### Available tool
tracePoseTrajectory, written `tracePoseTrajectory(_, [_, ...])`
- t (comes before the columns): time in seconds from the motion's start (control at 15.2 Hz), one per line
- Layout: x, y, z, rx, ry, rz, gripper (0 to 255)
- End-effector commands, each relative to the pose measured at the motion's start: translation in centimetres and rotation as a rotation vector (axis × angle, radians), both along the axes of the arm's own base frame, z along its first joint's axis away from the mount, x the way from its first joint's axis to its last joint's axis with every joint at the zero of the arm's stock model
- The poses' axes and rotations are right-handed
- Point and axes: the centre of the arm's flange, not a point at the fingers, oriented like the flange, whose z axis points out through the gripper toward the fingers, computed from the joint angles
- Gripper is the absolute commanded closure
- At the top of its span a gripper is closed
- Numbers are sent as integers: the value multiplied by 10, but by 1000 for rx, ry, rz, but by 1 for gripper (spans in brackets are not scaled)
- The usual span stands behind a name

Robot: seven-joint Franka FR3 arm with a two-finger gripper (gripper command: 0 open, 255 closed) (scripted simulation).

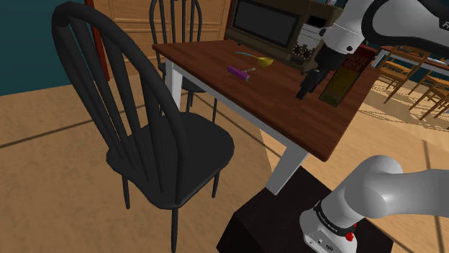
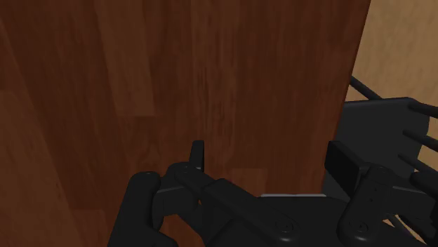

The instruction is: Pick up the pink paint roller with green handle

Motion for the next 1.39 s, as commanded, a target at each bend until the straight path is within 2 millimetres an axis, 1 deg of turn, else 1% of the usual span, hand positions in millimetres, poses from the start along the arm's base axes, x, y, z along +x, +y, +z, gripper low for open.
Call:
tracePoseTrajectory(0.0, [0,0,0,0,0,0,0])
tracePoseTrajectory(0.66, [136,-6,-9,-47,35,32,0])
tracePoseTrajectory(1.32, [272,-8,-23,-95,70,65,0])
